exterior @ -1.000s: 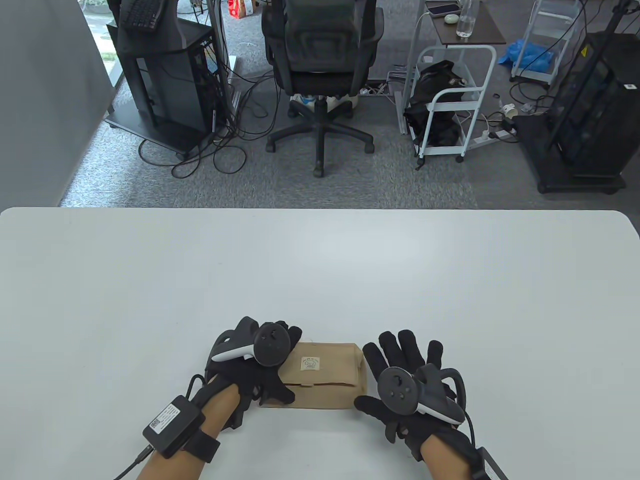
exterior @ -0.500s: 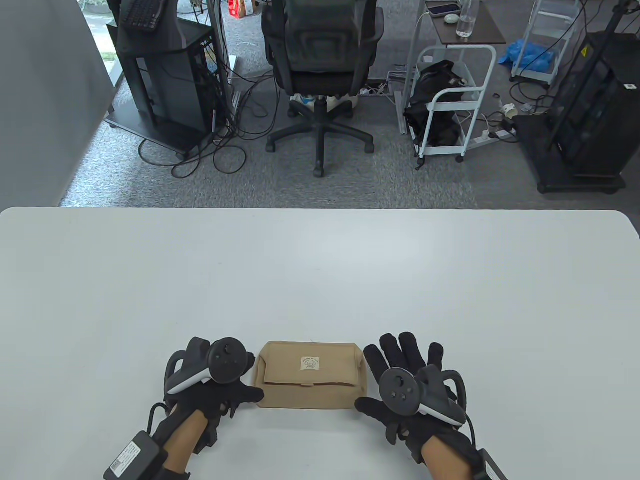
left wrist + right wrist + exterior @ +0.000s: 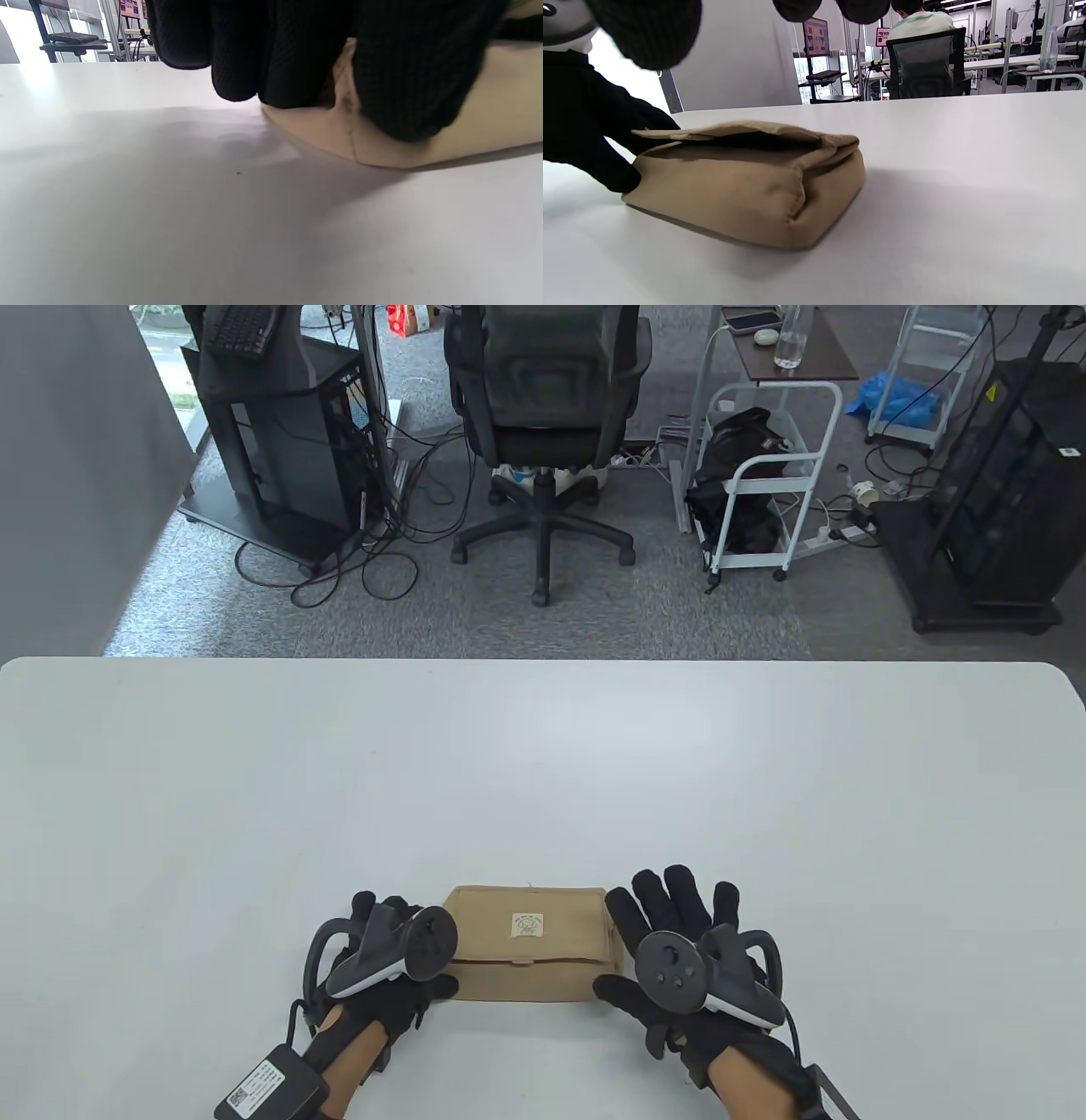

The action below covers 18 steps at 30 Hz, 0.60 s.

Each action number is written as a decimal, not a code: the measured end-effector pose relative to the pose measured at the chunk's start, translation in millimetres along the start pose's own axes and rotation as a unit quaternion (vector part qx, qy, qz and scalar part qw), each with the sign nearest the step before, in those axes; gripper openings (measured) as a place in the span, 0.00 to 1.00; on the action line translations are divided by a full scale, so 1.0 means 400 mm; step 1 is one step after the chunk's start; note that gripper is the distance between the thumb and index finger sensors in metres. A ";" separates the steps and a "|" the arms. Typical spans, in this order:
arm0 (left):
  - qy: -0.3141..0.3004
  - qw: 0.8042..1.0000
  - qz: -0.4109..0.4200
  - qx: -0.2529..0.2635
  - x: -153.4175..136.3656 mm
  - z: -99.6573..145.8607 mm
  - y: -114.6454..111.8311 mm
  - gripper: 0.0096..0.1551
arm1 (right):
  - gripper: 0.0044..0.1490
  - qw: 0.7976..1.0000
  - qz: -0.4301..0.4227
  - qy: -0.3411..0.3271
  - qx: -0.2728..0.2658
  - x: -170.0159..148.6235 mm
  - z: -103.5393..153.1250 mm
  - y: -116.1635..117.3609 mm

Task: Twist to extend twist pen refills

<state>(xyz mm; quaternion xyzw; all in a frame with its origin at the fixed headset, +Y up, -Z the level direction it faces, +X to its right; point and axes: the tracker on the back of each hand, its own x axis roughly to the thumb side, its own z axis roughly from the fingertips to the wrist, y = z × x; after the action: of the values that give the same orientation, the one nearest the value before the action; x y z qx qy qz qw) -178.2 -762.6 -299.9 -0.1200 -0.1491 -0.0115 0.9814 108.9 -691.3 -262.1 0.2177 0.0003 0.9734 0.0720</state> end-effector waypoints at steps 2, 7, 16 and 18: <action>0.000 1.000 -0.005 0.001 0.005 0.000 -0.001 0.41 | 0.56 1.000 0.019 -0.005 -0.007 0.022 -0.014 -0.006; 0.005 1.000 -0.014 -0.005 0.011 -0.001 -0.001 0.40 | 0.48 0.999 0.049 -0.016 0.002 0.077 -0.065 0.011; 0.008 1.000 -0.011 -0.011 0.013 0.002 0.001 0.40 | 0.47 0.987 0.153 -0.031 0.047 0.139 -0.128 0.098; 0.008 1.000 -0.011 -0.012 0.013 0.002 0.001 0.40 | 0.43 0.984 0.173 -0.031 0.038 0.141 -0.131 0.105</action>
<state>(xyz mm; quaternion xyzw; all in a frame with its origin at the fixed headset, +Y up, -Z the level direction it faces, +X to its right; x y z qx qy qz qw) -173.4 -761.9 -297.7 -0.1304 -0.1425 -0.0254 0.9808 30.3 -723.4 -284.4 0.2474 -0.0023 0.9631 -0.1057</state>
